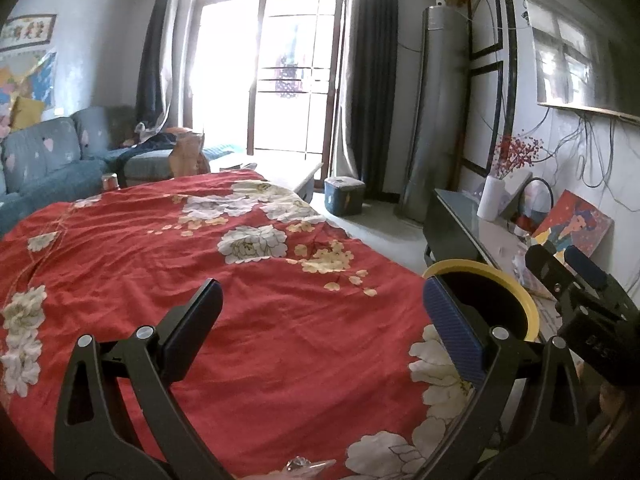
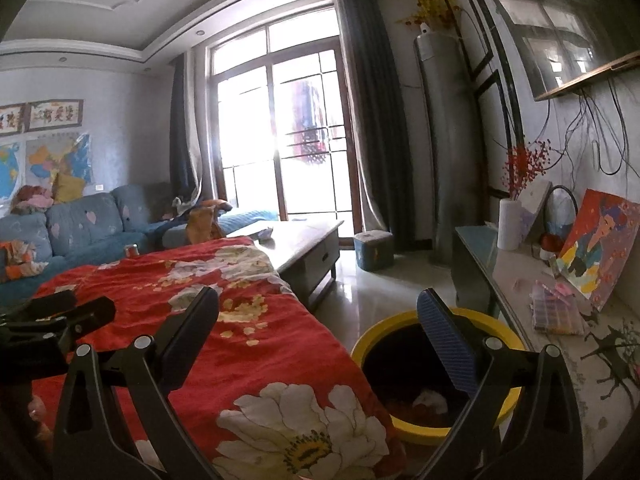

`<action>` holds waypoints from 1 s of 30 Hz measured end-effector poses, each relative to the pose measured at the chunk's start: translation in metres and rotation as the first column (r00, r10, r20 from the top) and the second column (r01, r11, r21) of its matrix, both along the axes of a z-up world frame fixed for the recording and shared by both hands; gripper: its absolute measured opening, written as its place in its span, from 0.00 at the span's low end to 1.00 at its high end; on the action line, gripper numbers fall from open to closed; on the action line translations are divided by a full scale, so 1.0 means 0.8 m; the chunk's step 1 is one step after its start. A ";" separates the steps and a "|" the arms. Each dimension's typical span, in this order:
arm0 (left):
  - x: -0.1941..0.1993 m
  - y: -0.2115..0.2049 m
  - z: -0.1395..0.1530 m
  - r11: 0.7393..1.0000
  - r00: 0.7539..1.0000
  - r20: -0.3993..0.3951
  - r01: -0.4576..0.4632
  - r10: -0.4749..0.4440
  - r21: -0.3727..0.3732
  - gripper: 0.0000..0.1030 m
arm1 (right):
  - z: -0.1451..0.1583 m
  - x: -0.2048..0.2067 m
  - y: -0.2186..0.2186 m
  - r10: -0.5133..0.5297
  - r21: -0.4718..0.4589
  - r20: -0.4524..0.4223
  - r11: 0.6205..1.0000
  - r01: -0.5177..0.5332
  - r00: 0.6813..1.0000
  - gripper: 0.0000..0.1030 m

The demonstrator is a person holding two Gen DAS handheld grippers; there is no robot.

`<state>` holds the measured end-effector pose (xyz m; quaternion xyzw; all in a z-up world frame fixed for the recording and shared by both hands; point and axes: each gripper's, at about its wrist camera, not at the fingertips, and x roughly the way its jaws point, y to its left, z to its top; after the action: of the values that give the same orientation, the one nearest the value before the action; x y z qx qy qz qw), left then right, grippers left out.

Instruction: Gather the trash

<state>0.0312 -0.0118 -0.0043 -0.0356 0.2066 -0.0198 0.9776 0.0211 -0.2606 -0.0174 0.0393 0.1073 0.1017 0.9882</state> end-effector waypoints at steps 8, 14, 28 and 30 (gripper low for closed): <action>0.000 0.000 0.000 1.000 1.000 0.001 0.002 -0.002 0.001 0.89 | -0.001 0.001 -0.002 0.001 0.002 -0.005 1.000 -0.001 1.000 0.94; 0.000 0.000 0.000 1.000 1.000 -0.001 0.003 -0.003 0.000 0.89 | -0.005 0.004 -0.003 -0.003 0.004 -0.009 1.000 0.003 1.000 0.94; -0.002 -0.002 0.000 1.000 1.000 0.002 0.011 -0.011 0.004 0.89 | -0.010 0.006 -0.009 -0.012 0.012 -0.018 1.000 0.012 1.000 0.94; -0.002 -0.001 0.000 1.000 1.000 0.001 0.013 -0.013 0.002 0.89 | -0.010 0.006 -0.010 -0.011 0.012 -0.018 1.000 0.011 1.000 0.94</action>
<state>0.0300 -0.0130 -0.0042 -0.0331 0.2064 -0.0258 0.9776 0.0258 -0.2682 -0.0252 0.0469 0.1154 0.0964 0.9875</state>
